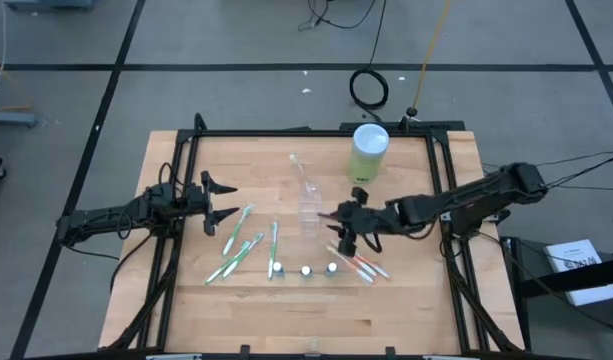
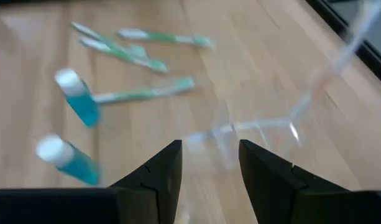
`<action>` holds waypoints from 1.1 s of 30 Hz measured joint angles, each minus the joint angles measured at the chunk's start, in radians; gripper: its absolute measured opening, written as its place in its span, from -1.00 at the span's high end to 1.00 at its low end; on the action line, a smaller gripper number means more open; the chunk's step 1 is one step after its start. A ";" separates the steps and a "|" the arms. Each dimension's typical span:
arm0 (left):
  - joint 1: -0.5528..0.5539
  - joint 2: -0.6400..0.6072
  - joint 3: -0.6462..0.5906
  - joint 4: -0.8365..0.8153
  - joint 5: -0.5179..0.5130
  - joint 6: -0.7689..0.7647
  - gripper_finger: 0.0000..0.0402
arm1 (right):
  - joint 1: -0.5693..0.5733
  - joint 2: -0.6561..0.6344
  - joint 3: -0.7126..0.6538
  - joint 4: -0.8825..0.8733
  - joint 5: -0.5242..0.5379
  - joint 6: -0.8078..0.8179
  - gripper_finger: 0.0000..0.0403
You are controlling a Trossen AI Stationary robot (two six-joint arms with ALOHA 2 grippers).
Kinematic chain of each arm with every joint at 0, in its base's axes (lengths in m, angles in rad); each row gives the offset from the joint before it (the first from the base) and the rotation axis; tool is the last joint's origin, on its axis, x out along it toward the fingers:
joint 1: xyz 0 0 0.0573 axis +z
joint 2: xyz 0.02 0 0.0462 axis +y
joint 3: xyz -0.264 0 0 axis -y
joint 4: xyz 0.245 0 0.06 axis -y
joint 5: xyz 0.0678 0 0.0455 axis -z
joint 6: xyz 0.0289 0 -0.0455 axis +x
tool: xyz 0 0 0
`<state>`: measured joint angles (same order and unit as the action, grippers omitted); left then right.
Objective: Pick & Place toothbrushing station
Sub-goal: Put the orange toothbrush with the other orange toothbrush in the transparent organizer
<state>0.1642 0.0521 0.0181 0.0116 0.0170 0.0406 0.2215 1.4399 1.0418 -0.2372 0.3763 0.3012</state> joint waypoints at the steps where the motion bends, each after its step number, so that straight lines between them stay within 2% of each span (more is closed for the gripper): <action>1: 0.000 0.000 0.000 0.000 0.000 0.000 -0.42 | 0.016 0.000 -0.020 -0.001 0.011 0.010 0.23; 7: 0.000 0.000 0.000 0.000 0.000 0.000 -0.42 | 0.090 -0.008 -0.135 -0.031 0.016 0.179 0.20; 10: 0.000 0.000 0.000 0.000 0.000 0.000 -0.42 | 0.121 -0.008 -0.205 0.014 0.016 0.261 0.22; 16: 0.000 0.000 0.000 0.000 0.001 0.000 -0.42 | 0.160 -0.007 -0.401 0.275 0.020 0.381 0.23; 19: 0.000 0.000 0.000 0.000 0.000 0.000 -0.42 | 0.167 -0.007 -0.468 0.402 0.036 0.384 0.23; 24: 0.000 0.000 0.000 0.000 0.000 0.000 -0.42 | 0.167 -0.004 -0.493 0.422 0.064 0.337 0.23; 30: 0.000 0.000 0.000 0.000 0.000 0.000 -0.42 | 0.168 0.094 -0.489 0.559 0.068 0.247 0.23; 33: 0.000 0.000 0.000 0.000 0.000 0.000 -0.42 | 0.165 0.147 -0.480 0.560 0.069 0.220 0.23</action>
<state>0.1640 0.0519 0.0181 0.0116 0.0170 0.0406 0.3865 1.5870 0.5614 0.3226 0.4450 0.5215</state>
